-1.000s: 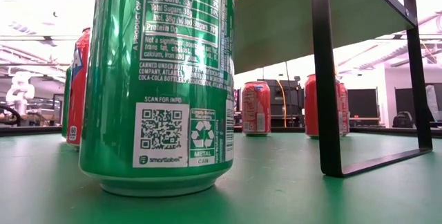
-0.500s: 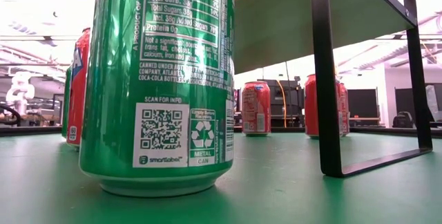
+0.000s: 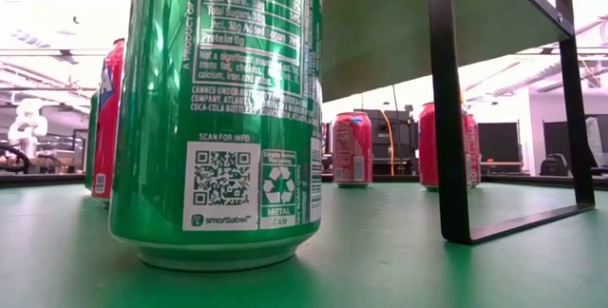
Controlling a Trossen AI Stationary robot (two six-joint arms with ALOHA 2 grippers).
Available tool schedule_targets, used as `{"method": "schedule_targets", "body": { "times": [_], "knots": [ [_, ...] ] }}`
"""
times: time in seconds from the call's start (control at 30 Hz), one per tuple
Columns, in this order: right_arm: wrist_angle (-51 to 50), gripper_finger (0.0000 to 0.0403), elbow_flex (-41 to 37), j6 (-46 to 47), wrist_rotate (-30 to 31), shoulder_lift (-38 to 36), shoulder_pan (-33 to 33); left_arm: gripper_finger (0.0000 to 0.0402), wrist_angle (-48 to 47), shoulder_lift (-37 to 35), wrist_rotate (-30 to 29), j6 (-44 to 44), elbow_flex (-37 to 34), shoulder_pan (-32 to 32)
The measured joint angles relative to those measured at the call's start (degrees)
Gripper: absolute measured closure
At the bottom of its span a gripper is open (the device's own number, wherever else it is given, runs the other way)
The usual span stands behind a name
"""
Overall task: Place canned beverage on shelf
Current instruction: Put the red soda can on the shelf
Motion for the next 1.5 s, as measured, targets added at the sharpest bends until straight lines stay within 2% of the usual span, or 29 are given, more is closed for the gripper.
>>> {"method": "schedule_targets", "body": {
  "times": [0.1,0.23,0.43,0.6,0.7,0.83,1.27,1.5],
  "knots": [
    [-3.7,0.0113,-0.3,1.1,-5.8,-2.8,-0.5,0.0079,-1.3,-1.3,0.1,0.4,0.0,-0.7],
    [-1.9,0.0113,-3.6,2.5,-19.2,-5.9,-3.3,0.0079,-3.8,-1.9,0.2,3.2,0.0,-1.4],
    [12.7,0.0113,-11.2,3.6,-38.1,-5.9,-8.9,0.0079,-3.1,-1.3,2.2,10.0,0.0,-1.6],
    [26.4,0.0113,-15.5,5.0,-50.2,-4.2,-13.9,0.0079,-2.4,-0.3,4.5,12.2,0.0,-1.6],
    [30.7,0.0113,-16.3,7.7,-55.6,-2.9,-15.9,0.0079,-2.2,0.6,4.9,11.7,0.0,-2.0],
    [33.2,0.0112,-16.3,9.6,-59.6,-1.0,-16.8,0.0079,-0.3,2.2,5.3,10.9,0.0,-3.0],
    [35.6,0.0112,-16.4,11.9,-59.7,2.1,-17.0,0.0079,1.2,8.6,6.1,11.7,0.0,-3.8],
    [34.6,0.0112,-16.4,12.0,-60.1,2.1,-17.7,0.0079,0.5,8.3,5.8,11.8,0.0,-4.6]
  ]
}}
